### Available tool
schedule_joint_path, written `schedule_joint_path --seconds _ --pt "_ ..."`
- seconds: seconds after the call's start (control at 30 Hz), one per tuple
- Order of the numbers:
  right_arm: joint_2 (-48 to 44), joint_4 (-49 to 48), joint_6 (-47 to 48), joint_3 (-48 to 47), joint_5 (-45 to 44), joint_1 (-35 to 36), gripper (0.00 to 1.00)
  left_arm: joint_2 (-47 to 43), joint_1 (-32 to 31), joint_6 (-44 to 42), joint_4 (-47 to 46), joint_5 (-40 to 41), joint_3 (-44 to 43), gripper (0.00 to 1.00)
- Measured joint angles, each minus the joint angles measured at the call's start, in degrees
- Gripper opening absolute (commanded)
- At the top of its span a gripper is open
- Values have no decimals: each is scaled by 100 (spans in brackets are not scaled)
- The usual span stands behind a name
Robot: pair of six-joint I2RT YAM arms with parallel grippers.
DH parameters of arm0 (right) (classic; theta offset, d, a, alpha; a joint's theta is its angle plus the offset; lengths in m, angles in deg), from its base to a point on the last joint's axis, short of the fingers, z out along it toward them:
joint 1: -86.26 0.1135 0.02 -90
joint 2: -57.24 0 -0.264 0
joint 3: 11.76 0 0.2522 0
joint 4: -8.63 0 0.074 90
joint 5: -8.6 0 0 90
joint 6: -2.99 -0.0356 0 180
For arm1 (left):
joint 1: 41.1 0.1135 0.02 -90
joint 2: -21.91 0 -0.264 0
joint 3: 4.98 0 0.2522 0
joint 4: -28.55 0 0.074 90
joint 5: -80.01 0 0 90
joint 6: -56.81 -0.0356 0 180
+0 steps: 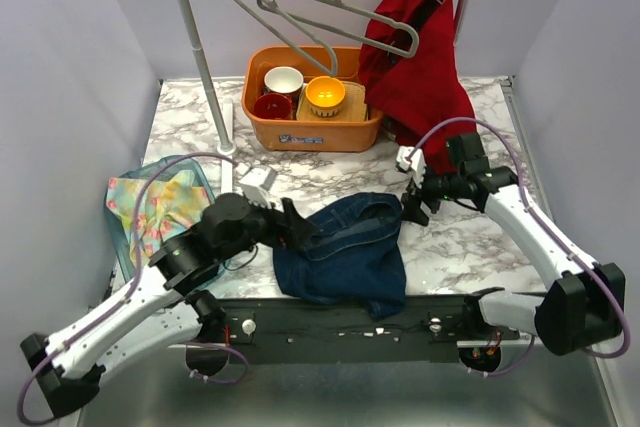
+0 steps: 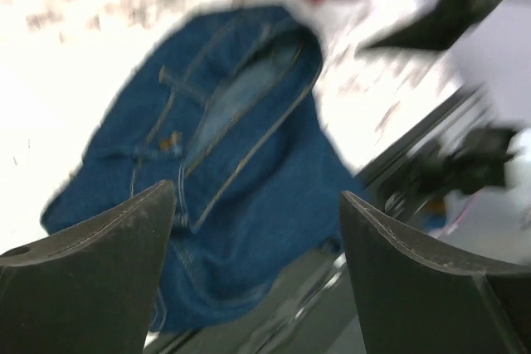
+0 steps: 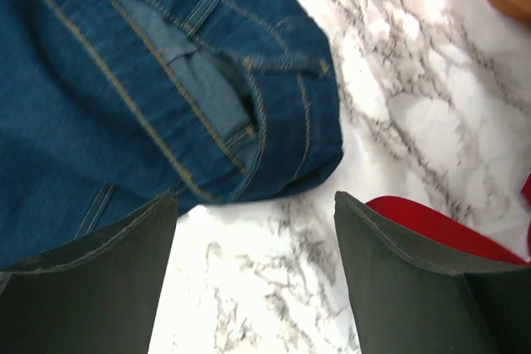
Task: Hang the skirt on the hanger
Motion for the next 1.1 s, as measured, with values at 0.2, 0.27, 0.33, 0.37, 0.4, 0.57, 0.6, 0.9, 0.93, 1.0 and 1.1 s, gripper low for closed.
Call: schedule_joint_path --seconds 0.2,0.27,0.33,0.37,0.4,0.57,0.6,0.9,0.93,1.0,1.1 --pt "619 -372 -439 -380 -516 575 83 1043 -883 -144 487 844 -4 86" --pt "817 -487 -579 -411 -708 695 83 1357 -1058 -162 614 1241 -13 84" --pt "992 -584 -695 -411 -874 769 82 1600 -1115 -173 671 1488 -20 82" --pt "1060 -627 -745 -411 -949 789 82 1751 -1134 -173 697 1596 -26 80" --pt "1104 -671 -782 -411 -1019 809 80 1888 -1154 -177 710 1690 -28 80" --pt "1329 -898 -986 -396 -1320 922 78 2332 -1193 -184 699 1832 -35 79" --pt "1355 -960 -1010 -365 -1357 942 78 2400 -1204 -181 678 1836 -35 79" --pt "1416 -1215 -1340 -181 -1971 966 55 3204 -1228 -44 549 2317 -70 41" --pt "1438 -1257 -1379 -181 -2048 966 52 3261 -1228 -33 557 2350 -81 35" --pt "1471 -1292 -1443 -179 -2153 966 42 3340 -1231 4 575 2420 -90 18" --pt "1482 -1320 -1497 -151 -2291 966 17 3298 -1231 7 588 2511 -96 4"
